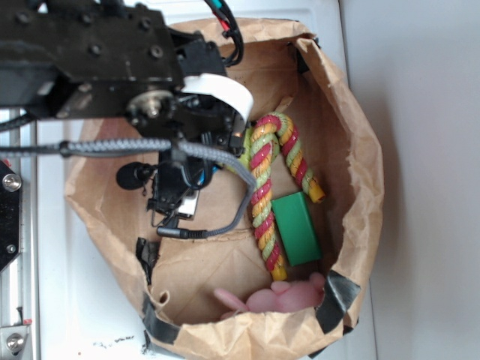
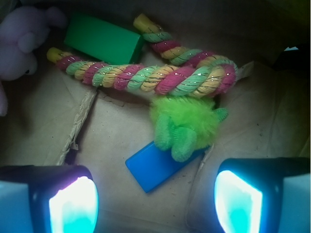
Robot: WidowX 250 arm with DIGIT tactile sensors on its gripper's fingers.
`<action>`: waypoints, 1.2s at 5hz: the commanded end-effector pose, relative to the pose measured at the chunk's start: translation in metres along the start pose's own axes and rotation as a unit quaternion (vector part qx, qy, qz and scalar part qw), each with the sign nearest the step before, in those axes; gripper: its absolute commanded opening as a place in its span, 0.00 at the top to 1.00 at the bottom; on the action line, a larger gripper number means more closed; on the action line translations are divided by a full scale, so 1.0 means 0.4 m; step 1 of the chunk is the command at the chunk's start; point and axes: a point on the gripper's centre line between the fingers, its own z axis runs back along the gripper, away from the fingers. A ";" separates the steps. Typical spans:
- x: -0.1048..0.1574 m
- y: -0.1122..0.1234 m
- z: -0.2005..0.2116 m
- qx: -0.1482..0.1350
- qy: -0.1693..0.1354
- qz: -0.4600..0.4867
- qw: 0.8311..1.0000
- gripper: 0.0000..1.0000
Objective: Grab the green animal.
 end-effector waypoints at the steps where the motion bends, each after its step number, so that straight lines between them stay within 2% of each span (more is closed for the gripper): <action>1: 0.058 0.022 0.003 0.014 -0.028 0.002 1.000 0.00; 3: 0.089 0.045 -0.029 0.029 -0.039 0.008 0.999 0.00; 6: 0.088 0.050 -0.077 0.048 -0.037 0.007 0.998 0.00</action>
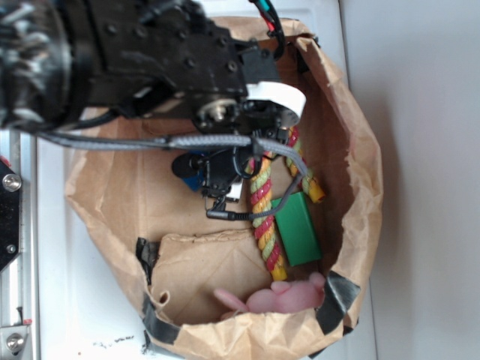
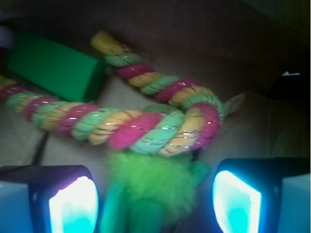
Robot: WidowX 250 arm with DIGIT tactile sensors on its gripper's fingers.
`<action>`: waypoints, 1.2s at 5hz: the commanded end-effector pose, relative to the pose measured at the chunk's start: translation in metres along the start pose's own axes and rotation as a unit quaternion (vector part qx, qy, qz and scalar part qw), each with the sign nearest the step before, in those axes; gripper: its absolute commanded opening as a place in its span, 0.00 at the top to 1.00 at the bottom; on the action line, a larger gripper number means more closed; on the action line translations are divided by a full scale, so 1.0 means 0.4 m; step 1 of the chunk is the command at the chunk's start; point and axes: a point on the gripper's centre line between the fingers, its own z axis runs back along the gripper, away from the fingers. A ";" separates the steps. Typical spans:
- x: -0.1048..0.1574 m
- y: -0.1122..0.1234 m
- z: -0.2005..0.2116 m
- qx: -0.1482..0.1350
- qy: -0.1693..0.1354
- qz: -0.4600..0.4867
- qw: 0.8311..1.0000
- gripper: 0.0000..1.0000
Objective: Grab the green animal.
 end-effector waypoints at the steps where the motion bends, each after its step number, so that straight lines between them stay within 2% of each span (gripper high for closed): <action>1: 0.003 -0.027 0.007 0.006 -0.024 -0.005 1.000 0.00; 4: -0.018 -0.060 -0.002 0.010 -0.012 -0.004 1.000 0.00; 6: 0.005 -0.060 -0.013 0.017 -0.012 0.009 1.000 0.00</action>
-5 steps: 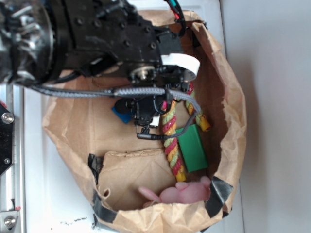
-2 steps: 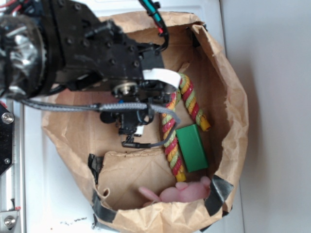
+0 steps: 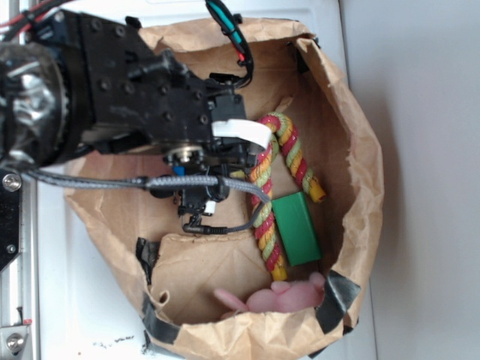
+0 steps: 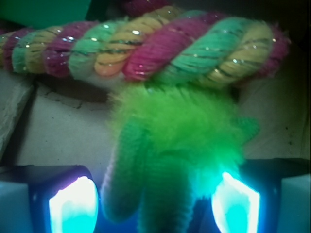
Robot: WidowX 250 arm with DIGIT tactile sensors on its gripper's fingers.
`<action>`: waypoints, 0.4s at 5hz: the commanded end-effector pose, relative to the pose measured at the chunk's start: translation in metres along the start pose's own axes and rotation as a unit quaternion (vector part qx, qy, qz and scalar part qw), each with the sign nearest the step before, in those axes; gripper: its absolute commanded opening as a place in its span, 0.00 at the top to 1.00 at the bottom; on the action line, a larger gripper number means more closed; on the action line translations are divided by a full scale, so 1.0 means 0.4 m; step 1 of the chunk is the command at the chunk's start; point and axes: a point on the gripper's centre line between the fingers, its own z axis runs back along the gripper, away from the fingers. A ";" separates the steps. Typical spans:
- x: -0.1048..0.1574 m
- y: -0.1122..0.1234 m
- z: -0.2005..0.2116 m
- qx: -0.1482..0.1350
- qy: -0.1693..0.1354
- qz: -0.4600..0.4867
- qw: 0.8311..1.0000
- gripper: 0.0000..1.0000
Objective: Grab the green animal.
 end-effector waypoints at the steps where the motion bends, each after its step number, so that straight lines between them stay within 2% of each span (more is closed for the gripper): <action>1: 0.068 0.001 0.030 0.014 -0.033 0.008 0.999 0.00; 2: 0.090 0.002 0.026 0.016 -0.033 0.016 0.999 0.00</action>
